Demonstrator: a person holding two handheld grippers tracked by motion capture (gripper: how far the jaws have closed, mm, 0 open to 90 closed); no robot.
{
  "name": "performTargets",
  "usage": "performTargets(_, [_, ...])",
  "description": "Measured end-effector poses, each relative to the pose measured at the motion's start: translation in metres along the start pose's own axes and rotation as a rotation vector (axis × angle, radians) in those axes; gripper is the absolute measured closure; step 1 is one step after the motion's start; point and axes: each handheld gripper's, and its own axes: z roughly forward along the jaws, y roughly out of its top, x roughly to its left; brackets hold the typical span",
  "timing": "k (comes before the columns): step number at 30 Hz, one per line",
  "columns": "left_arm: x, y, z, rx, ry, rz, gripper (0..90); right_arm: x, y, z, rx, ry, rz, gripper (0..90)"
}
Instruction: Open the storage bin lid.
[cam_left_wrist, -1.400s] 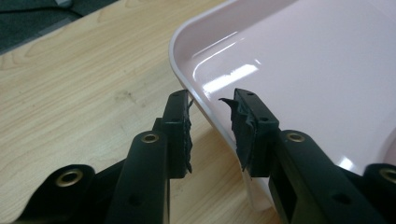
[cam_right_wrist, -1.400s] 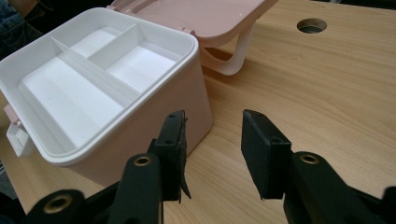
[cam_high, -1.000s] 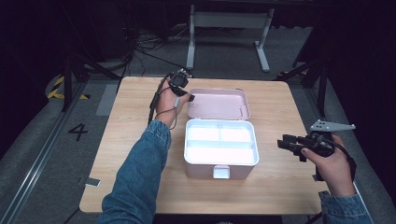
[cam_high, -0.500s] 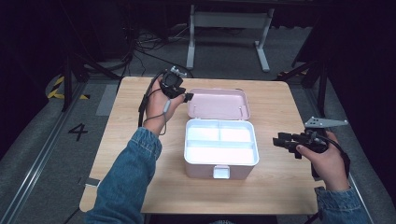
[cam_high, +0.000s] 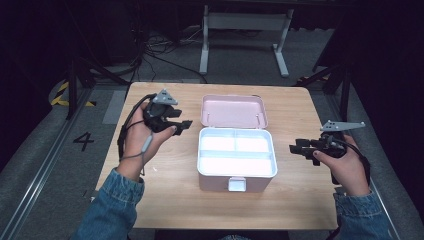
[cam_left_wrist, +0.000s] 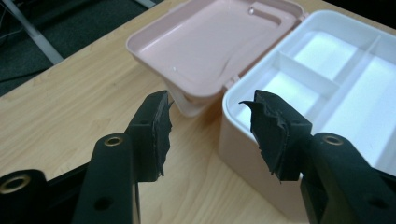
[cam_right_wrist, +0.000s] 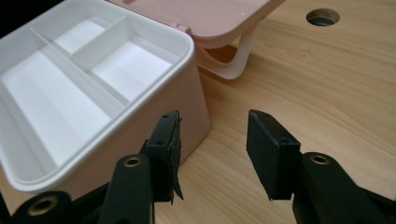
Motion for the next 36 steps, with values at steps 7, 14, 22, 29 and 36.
performTargets(7, [0.0, -0.038, -0.014, 0.07, 0.03, -0.032, 46.5, -0.01, 0.001, 0.01, 0.05, 0.006, -0.01, 51.6])
performTargets(14, [0.005, -0.06, -0.011, 0.069, 0.017, -0.087, 45.3, -0.018, -0.003, 0.013, 0.077, -0.014, -0.005, 48.5])
performTargets(22, [0.005, -0.08, 0.002, 0.135, 0.072, -0.07, 41.6, -0.03, -0.012, 0.013, 0.099, -0.058, -0.012, 45.7])
performTargets(29, [0.015, -0.102, 0.008, 0.243, 0.091, -0.099, 35.8, -0.038, -0.019, 0.015, 0.137, -0.093, -0.001, 44.1])
performTargets(36, [0.022, -0.109, 0.014, 0.231, 0.061, -0.123, 31.7, -0.038, -0.021, 0.017, 0.131, -0.09, 0.006, 43.1])
